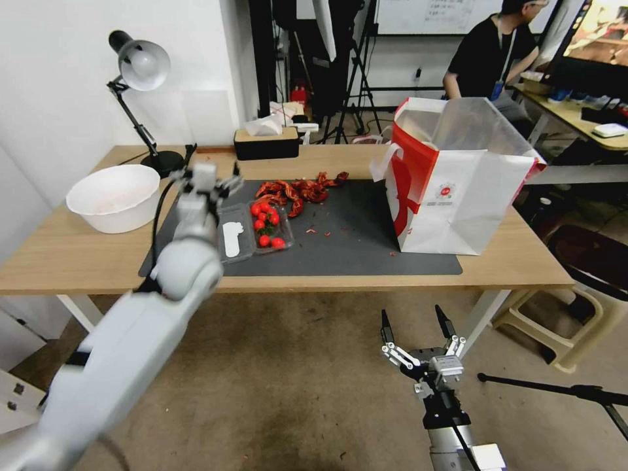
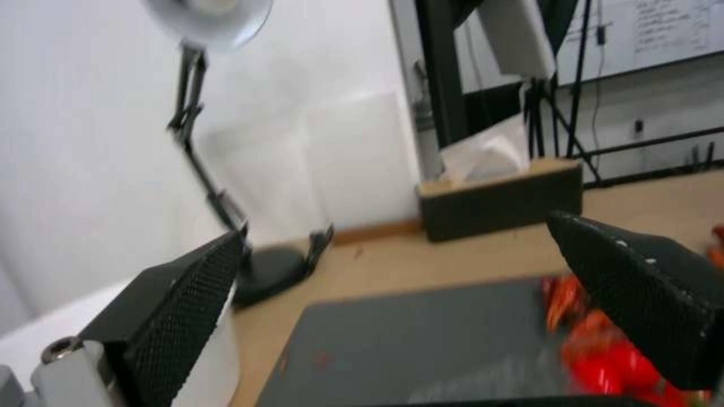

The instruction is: Pick up the trash from the table and place it into the takeout bag.

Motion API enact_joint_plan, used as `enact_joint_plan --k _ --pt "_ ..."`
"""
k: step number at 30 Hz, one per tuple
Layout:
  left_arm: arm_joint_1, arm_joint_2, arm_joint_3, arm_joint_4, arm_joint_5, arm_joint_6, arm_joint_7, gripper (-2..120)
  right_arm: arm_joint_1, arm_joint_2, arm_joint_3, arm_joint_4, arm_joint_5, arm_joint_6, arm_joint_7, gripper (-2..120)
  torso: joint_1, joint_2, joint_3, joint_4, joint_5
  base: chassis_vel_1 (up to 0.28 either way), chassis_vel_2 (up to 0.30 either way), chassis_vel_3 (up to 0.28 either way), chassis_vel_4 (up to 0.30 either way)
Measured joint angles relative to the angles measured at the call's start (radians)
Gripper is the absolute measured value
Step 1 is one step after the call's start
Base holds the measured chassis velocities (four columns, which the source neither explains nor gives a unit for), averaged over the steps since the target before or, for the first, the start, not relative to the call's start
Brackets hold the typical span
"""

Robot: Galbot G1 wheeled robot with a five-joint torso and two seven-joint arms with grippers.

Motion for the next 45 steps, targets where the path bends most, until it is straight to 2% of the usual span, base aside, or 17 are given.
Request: enact_joint_plan --k 1,2,3,4,5,8,9,12,17,20,31,40,45 --pt "0.069 0.004 -0.032 -0.027 0.013 -0.017 0.000 100 0.000 -0.002 0.001 0.002 0.001 -0.001 0.000 100 0.000 0.000 0.000 0.0005 -0.0016 0.000 0.000 0.000 0.000" --pt "0.146 0.005 -0.073 -0.058 0.030 -0.040 0.000 100 0.001 -0.004 0.000 0.004 0.002 -0.002 0.000 100 0.000 0.000 0.000 -0.0005 -0.0005 0.000 0.000 0.000 0.000" --pt "0.200 0.002 -0.103 -0.074 0.041 -0.060 0.000 100 0.001 -0.006 -0.002 0.004 0.002 -0.003 0.000 100 0.000 0.000 0.000 -0.0003 -0.0001 0.000 0.000 0.000 0.000" --pt "0.200 0.002 -0.103 -0.074 0.041 -0.060 0.000 100 0.001 -0.006 -0.002 0.004 0.002 -0.003 0.000 100 0.000 0.000 0.000 -0.0003 -0.0001 0.000 0.000 0.000 0.000" --pt "0.273 -0.007 -0.144 -0.096 0.057 -0.082 0.003 100 0.000 -0.009 -0.005 0.005 0.002 -0.003 0.000 100 0.000 0.000 0.000 0.0001 -0.0011 0.000 0.000 0.000 0.000" --pt "0.456 -0.039 -0.227 -0.176 0.080 -0.128 0.020 100 -0.003 -0.016 -0.008 0.012 0.003 -0.004 -0.002 100 0.000 0.000 0.000 -0.0002 -0.0007 0.000 0.000 0.000 0.000" --pt "0.456 -0.039 -0.227 -0.176 0.080 -0.128 0.020 100 -0.003 -0.016 -0.008 0.012 0.003 -0.004 -0.002 100 0.000 0.000 0.000 -0.0002 -0.0007 0.000 0.000 0.000 0.000" --pt "0.560 -0.060 -0.276 -0.230 0.085 -0.153 0.041 100 -0.003 -0.026 -0.004 0.020 0.014 -0.005 -0.004 100 0.000 0.000 0.000 -0.0001 -0.0006 0.000 0.000 0.000 0.000" --pt "0.644 -0.080 -0.313 -0.263 0.092 -0.199 0.068 100 0.001 -0.033 0.000 0.023 0.023 -0.008 -0.006 100 0.000 0.000 0.000 -0.0001 -0.0006 0.000 0.000 0.000 0.000" --pt "0.724 -0.101 -0.351 -0.281 0.091 -0.266 0.108 100 0.011 -0.036 0.003 0.025 0.037 -0.010 -0.011 100 0.000 0.000 0.000 -0.0002 -0.0006 0.000 0.000 0.000 0.000" --pt "0.906 -0.146 -0.398 -0.299 0.085 -0.414 0.182 100 0.032 -0.041 0.031 0.030 0.115 -0.058 -0.049 100 0.000 0.000 0.000 -0.0004 -0.0007 0.000 0.000 0.000 0.000" --pt "0.971 -0.167 -0.388 -0.277 0.092 -0.508 0.208 100 0.042 -0.042 0.056 0.050 0.195 -0.135 -0.059 100 0.000 0.000 0.000 -0.0001 -0.0006 0.000 0.000 0.000 0.000" --pt "0.968 -0.167 -0.376 -0.268 0.091 -0.516 0.214 100 0.042 -0.038 0.065 0.055 0.209 -0.147 -0.062 100 0.000 0.000 0.000 -0.0002 -0.0006 0.000 0.000 0.000 0.000"
